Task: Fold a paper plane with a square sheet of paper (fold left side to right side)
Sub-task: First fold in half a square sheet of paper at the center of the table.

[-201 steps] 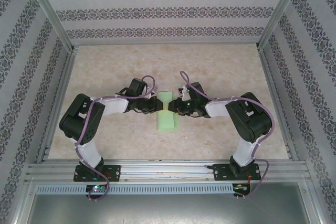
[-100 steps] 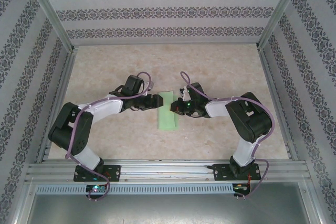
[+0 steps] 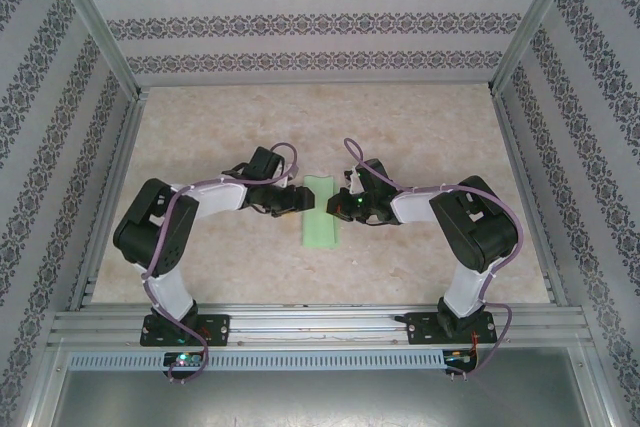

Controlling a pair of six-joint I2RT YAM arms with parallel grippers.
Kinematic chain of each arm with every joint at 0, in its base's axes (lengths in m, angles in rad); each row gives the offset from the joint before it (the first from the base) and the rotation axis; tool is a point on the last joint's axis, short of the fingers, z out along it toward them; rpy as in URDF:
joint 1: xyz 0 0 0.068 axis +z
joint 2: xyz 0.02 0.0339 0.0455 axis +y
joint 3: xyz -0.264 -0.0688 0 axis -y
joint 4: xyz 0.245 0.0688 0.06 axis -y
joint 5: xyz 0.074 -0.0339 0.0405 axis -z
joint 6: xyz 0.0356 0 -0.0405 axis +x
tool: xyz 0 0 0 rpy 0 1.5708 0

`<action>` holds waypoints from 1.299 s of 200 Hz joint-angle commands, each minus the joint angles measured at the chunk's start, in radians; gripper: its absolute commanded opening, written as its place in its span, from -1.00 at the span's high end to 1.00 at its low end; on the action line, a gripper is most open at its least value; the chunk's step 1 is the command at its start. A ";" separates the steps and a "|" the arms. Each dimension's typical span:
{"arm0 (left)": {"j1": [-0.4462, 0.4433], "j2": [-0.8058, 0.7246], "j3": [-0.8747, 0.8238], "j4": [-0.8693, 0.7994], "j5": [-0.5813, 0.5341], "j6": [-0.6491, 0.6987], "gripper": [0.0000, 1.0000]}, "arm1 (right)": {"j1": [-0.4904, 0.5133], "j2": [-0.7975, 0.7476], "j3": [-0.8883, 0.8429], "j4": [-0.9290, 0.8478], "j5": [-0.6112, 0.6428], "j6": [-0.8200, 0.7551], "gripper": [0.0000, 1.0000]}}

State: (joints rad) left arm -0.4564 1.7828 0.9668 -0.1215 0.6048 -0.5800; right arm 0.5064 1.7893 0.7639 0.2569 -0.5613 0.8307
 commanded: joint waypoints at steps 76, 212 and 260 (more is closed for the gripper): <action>-0.036 0.097 0.068 -0.106 -0.035 0.020 0.09 | 0.003 0.004 0.011 -0.022 0.023 -0.029 0.97; -0.090 0.194 0.120 -0.240 -0.209 0.017 0.23 | -0.089 -0.299 -0.108 -0.188 0.244 -0.076 0.17; -0.113 0.227 0.170 -0.303 -0.239 0.042 0.24 | -0.142 -0.427 -0.184 -0.212 0.290 -0.081 0.11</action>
State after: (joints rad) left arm -0.5213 1.9057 1.1469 -0.3553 0.4480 -0.5747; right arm 0.3809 1.4120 0.6128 0.0853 -0.3279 0.7773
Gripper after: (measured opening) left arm 0.381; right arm 0.438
